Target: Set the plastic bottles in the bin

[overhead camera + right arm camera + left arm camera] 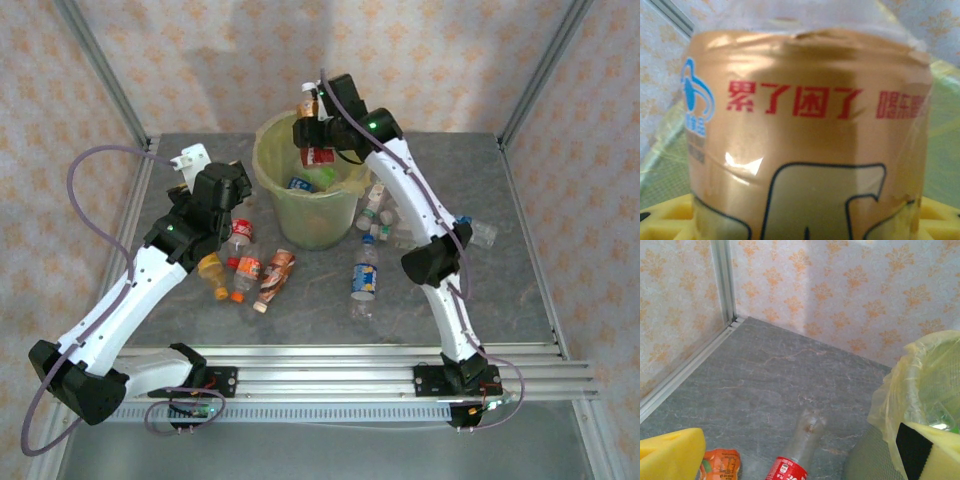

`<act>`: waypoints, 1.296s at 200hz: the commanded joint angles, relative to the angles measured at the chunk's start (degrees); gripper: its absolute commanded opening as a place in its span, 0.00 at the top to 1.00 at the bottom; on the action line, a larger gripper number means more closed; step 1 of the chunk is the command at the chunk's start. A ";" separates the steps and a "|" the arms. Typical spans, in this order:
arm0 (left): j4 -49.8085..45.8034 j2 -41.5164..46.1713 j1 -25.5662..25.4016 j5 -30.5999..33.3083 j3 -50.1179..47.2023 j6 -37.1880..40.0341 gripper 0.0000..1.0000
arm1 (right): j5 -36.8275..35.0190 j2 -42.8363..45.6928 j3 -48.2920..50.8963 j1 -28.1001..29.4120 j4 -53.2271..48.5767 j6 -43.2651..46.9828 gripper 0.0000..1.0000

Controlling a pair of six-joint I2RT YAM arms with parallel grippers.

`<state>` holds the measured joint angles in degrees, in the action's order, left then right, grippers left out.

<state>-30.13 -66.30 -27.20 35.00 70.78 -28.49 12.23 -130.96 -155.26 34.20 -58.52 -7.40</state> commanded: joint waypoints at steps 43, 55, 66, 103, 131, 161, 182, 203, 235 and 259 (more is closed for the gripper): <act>-0.28 -0.45 0.53 1.84 0.46 -0.59 0.00 | -1.98 -4.88 -1.32 0.25 -5.10 2.52 0.49; -0.45 -0.82 0.49 1.78 0.76 -0.49 0.00 | -3.01 -5.33 -1.27 0.43 -6.38 2.90 0.49; -0.72 -1.31 0.62 1.52 1.04 -0.29 0.00 | -3.81 -5.62 -1.19 0.52 -7.60 3.25 0.49; -1.25 -2.64 1.31 -0.22 1.79 -0.89 0.00 | -5.51 -5.80 -0.26 0.61 -11.98 3.47 0.46; -1.07 -2.79 1.96 -1.22 1.84 -1.49 0.00 | -6.77 -5.55 -0.15 0.74 -15.48 3.61 0.46; -1.07 -2.85 2.25 -1.62 2.00 -1.66 0.00 | -6.25 -4.54 -0.20 0.87 -18.18 3.34 0.46; -1.25 -3.04 2.33 -1.71 2.23 -1.79 0.00 | -6.40 -3.96 -0.18 0.88 -20.03 3.11 0.46; -1.32 -3.33 2.41 -2.04 2.38 -1.80 0.00 | -8.01 -3.85 0.03 0.96 -21.94 3.27 0.45; -1.58 -3.66 2.44 -2.19 2.51 -1.83 0.00 | -10.09 -3.69 0.83 0.96 -24.04 3.30 0.45; -1.68 -3.77 2.50 -2.24 2.54 -1.81 0.00 | -10.75 -3.37 1.45 0.96 -24.92 2.61 0.45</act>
<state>-30.24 -69.93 -25.34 32.16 71.59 -29.12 4.69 -136.25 -154.71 34.74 -79.11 -4.62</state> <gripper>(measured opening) 0.999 0.622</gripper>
